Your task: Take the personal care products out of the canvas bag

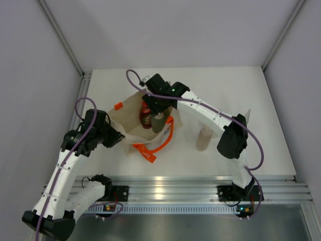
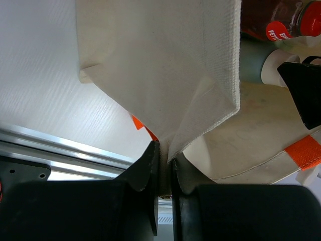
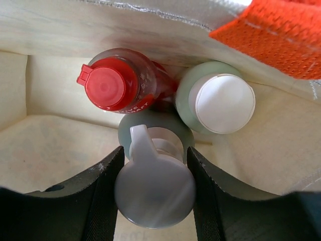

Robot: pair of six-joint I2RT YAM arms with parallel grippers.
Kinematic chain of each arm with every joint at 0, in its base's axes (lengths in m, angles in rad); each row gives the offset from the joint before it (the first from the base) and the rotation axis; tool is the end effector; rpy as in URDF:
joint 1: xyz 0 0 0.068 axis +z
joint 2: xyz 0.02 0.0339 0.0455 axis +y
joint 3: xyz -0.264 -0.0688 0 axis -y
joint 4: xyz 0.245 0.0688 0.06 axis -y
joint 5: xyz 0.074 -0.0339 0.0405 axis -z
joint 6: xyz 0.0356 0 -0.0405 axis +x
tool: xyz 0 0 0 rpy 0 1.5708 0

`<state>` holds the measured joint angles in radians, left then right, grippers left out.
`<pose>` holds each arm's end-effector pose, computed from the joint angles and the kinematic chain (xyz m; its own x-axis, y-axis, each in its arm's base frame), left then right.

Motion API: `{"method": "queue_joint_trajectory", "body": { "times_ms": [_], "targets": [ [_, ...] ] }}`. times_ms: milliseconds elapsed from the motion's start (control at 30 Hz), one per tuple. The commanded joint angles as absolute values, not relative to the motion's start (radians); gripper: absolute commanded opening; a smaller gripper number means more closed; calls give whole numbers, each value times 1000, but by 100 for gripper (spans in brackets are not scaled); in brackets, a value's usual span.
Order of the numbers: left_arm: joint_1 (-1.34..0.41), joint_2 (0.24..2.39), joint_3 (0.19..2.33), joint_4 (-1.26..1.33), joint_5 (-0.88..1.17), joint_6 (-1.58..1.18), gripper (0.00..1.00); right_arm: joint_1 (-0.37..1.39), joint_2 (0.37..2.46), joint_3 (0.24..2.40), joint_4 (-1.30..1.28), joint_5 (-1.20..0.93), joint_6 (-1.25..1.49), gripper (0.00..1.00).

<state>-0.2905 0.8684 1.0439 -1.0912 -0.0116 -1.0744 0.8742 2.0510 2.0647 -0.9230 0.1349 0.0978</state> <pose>0.1409 -0.0417 0.3300 -0.6077 -0.7360 -0.2982 -0.5349 0.6570 -0.5313 0.2945 0.3446 0.3248 -0.5729 -0.5341 -0.6217 -0.6542 0.7549 -0.0456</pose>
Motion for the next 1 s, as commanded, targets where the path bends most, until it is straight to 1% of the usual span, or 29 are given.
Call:
{"method": "queue_joint_trajectory", "body": {
  "times_ms": [0,233,733,967],
  "targets": [
    [-284,896,1043,-1075,-58,-1065,0,870,2036,2134,-936,163,95,0],
    [-284,905,1048,-1071,-57,-1062,0,873,1976,2183,-937,160,120,0],
    [-285,907,1052,-1063,-48,-1065,0,879,1852,2217,-939,132,150,0],
    [-285,904,1048,-1063,-45,-1069,0,885,1796,2287,-942,72,173,0]
  ]
}}
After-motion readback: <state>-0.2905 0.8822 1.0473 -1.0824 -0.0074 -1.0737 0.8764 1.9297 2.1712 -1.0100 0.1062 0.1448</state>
